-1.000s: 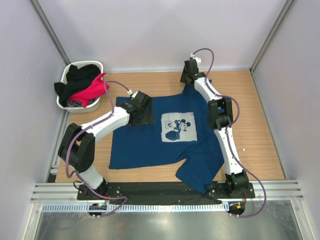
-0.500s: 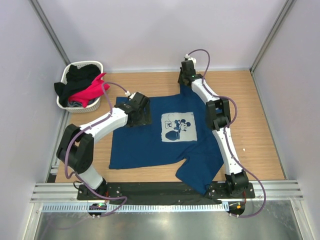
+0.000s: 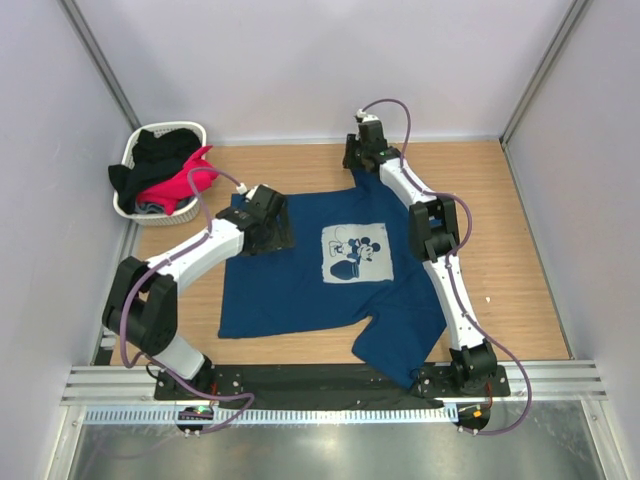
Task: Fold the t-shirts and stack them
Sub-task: Flatten the tshirt out
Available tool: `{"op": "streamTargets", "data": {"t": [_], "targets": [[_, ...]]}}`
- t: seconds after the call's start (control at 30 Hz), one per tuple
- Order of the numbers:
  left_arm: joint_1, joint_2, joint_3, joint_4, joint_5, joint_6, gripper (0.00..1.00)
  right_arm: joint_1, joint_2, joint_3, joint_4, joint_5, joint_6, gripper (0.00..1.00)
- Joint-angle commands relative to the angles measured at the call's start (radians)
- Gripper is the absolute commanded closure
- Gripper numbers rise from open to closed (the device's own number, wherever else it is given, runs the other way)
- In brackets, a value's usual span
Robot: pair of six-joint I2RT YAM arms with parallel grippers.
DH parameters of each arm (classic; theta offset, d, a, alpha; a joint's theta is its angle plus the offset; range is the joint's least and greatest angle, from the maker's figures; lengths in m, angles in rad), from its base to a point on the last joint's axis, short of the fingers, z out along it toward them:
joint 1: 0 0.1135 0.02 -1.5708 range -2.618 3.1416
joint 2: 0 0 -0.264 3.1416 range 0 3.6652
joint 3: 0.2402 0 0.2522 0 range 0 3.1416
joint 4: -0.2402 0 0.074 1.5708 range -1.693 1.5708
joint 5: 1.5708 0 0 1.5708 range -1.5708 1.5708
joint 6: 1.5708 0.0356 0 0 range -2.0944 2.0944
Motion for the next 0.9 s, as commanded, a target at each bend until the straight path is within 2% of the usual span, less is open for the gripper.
{"op": "streamTargets", "data": {"t": [0.0,0.03,0.07,0.13,0.17,0.23,0.27,0.33,0.5,0.57,0.77,0.87], "targets": [[0.025,-0.055,0.003,0.041,0.000,0.006,0.16,0.011,-0.143,0.025,-0.021,-0.033,-0.053,0.51],[0.032,-0.055,0.009,0.047,0.006,0.008,0.16,0.008,-0.169,0.023,-0.028,-0.026,-0.056,0.46],[0.039,-0.051,0.014,0.062,0.014,0.012,0.15,0.003,-0.193,0.019,-0.037,-0.020,-0.062,0.36],[0.055,-0.038,0.022,0.091,0.038,0.017,0.15,0.000,-0.287,-0.014,-0.067,0.001,-0.060,0.27],[0.058,-0.029,0.022,0.104,0.040,0.021,0.15,-0.004,-0.324,-0.029,-0.102,0.007,-0.060,0.17],[0.058,0.012,0.025,0.123,0.054,0.018,0.16,-0.006,-0.435,-0.116,-0.136,0.071,-0.050,0.11],[0.058,0.023,0.026,0.127,0.073,0.015,0.17,-0.007,-0.474,-0.161,-0.151,0.093,-0.039,0.04],[0.058,0.055,0.036,0.148,0.089,0.008,0.18,-0.007,-0.581,-0.315,-0.183,0.157,-0.011,0.03],[0.058,0.086,0.062,0.188,0.066,0.009,0.19,-0.026,-0.735,-0.683,-0.194,0.228,0.097,0.02],[0.056,0.111,0.066,0.190,0.066,0.002,0.23,-0.036,-0.787,-0.801,-0.191,0.243,0.125,0.02],[0.045,0.144,-0.039,0.236,0.055,-0.090,0.39,-0.035,-0.908,-1.098,-0.068,0.294,0.127,0.03],[0.019,0.121,-0.101,0.260,0.023,-0.124,0.44,-0.036,-0.918,-1.141,-0.080,0.300,0.134,0.03]]}}
